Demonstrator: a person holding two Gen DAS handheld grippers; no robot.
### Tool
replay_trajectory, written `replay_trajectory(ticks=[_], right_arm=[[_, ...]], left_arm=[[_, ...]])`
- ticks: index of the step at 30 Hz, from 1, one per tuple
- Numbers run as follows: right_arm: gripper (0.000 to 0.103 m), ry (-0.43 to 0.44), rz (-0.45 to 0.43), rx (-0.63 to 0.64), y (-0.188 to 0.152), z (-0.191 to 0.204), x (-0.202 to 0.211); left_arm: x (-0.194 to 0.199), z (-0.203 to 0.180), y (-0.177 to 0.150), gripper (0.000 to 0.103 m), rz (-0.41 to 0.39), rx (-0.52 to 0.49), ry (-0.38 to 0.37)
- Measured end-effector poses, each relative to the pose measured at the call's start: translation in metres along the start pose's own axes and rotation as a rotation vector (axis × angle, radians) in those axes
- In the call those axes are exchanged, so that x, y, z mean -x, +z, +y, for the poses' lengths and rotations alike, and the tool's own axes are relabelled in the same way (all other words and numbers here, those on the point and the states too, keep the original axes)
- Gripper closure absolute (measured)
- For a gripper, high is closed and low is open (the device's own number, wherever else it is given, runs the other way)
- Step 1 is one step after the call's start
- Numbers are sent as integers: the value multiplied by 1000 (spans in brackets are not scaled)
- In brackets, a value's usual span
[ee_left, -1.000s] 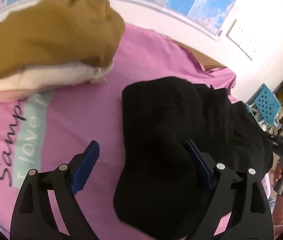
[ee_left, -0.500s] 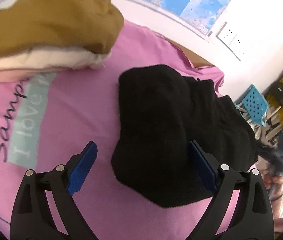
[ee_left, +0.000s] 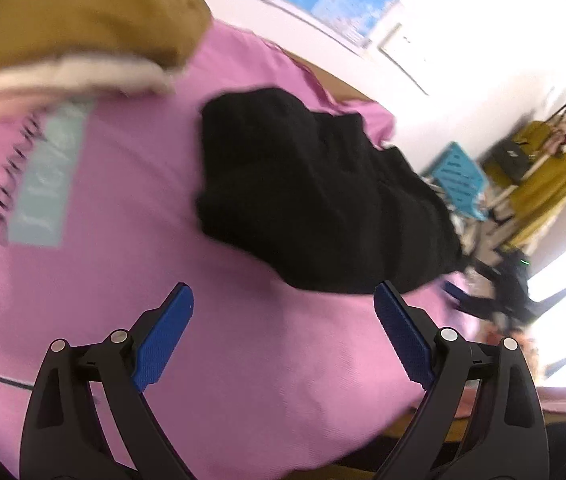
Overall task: Fold large clothes
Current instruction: 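Grasp the folded coat bundle with both grippers and lift it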
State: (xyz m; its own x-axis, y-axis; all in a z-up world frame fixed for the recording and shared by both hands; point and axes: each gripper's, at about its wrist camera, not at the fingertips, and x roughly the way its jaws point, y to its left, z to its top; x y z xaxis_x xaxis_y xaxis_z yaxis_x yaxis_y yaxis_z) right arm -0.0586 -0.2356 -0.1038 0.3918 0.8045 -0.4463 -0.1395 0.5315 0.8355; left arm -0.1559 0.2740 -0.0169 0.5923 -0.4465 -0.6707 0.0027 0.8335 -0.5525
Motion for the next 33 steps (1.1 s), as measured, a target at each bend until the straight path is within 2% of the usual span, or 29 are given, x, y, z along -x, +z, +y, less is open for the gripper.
replay_trajectory(ticks=[4,8,13,15,17,23,26,28,29,30,31,33], right_arm=[[16,-33,-35,-5,9,10,-17],[7,-70,-61,0,14,20,-33],[5,-127,-140,-66,19,22,-42],[5,-159,-159,-68,18,25,-46],[5,-182,-179,-79,18,26,-48],[4,-223,-198,-106,25,28,-57],[5,-222,-209,-94,26,29,-61],[10,-229,-203,-42,22,34,-64],[22,-219,-196,-28,20,35,-65],[27,-189,-193,-32,20,33,-65],[27,-159,-177,-45,20,29,-66],[25,-155,-169,-38,22,30,-66]], left_arm=[[-24,-8,-7,12,55,1,-48],[-55,-7,-5,12,107,55,-94],[-75,-5,13,11,85,139,-165],[-83,-4,18,11,81,178,-171],[-88,-5,25,6,65,201,-178],[-92,-10,31,6,54,243,-160],[-92,-11,33,6,58,244,-124],[-92,-14,33,6,57,231,-98],[-92,-17,33,6,59,220,-83],[-92,-20,33,6,62,202,-63],[-91,-20,33,6,64,194,-49],[-92,-23,33,6,63,185,-31]])
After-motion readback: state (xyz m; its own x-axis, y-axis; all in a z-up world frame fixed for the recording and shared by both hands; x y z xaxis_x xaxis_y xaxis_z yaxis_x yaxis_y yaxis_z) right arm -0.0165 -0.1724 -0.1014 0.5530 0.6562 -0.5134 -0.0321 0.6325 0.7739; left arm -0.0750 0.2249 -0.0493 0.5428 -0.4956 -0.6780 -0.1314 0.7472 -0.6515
